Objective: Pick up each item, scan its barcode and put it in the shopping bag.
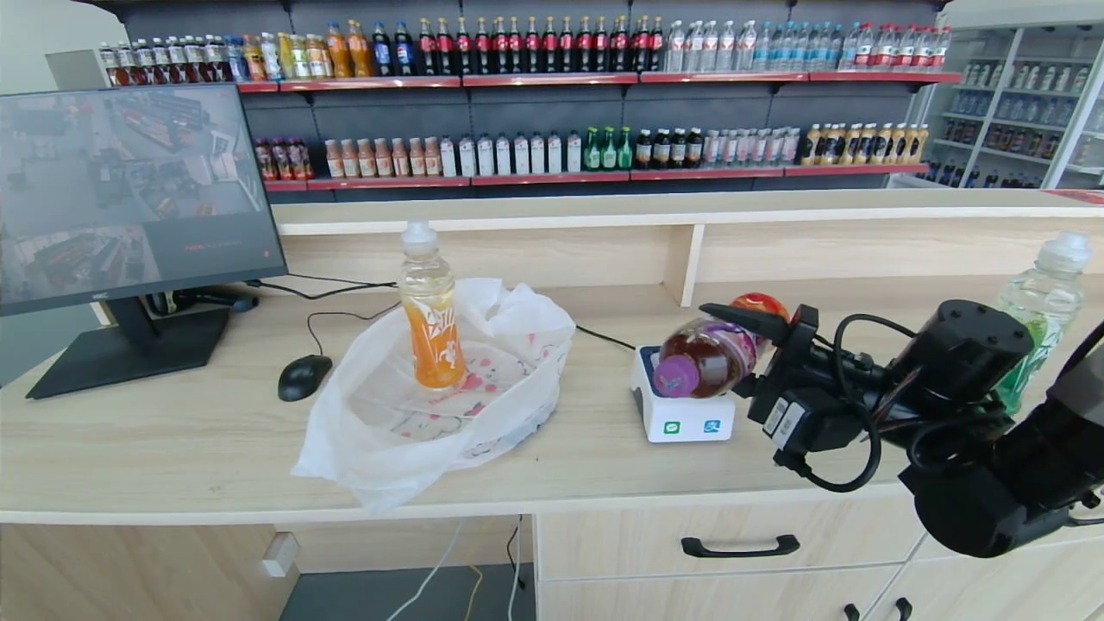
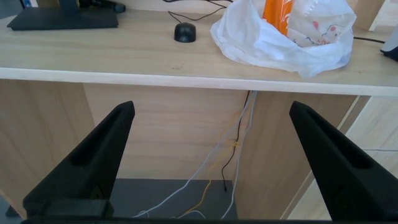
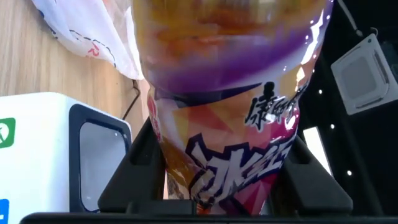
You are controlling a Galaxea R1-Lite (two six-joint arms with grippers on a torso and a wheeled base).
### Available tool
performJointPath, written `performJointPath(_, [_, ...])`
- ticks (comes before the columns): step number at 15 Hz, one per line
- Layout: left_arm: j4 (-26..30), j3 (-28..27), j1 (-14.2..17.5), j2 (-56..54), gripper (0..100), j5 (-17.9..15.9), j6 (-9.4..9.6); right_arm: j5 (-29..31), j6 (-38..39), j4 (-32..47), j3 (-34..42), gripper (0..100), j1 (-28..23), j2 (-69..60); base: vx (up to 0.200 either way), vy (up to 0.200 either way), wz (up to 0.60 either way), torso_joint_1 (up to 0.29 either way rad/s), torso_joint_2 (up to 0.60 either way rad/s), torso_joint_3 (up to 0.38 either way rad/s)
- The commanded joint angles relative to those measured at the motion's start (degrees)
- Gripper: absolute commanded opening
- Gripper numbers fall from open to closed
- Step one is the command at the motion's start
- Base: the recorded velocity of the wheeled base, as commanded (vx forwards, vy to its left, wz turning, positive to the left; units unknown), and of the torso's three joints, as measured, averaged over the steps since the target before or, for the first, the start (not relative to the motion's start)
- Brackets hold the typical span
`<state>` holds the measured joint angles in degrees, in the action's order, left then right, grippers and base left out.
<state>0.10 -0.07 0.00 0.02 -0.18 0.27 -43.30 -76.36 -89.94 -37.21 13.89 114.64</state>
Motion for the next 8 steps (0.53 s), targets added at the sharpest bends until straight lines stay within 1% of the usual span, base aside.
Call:
performJointPath(1, [0.0,0.0,0.0,0.0,100,0.0,0.0,-0.2,-0.2,-0.1,-0.7,0,1.1,1.5,0.0,0.0,0.0,0.0,0.0,0.0])
performJointPath(3, [0.0,0.0,0.1,0.0,100,0.0,0.0,-0.2,-1.2,-0.1,-1.5,0,2.9,1.8,0.0,0.0,0.0,0.0,0.0,0.0])
performJointPath(6, [0.0,0.1,0.1,0.0,100,0.0,0.0,-0.2,-3.4,-0.1,-1.9,0,10.2,4.5,0.0,0.0,0.0,0.0,0.0,0.0])
performJointPath(8, [0.0,0.0,0.0,0.0,100,0.0,0.0,-0.3,-3.5,-0.1,-3.3,0,11.3,6.6,0.0,0.0,0.0,0.0,0.0,0.0])
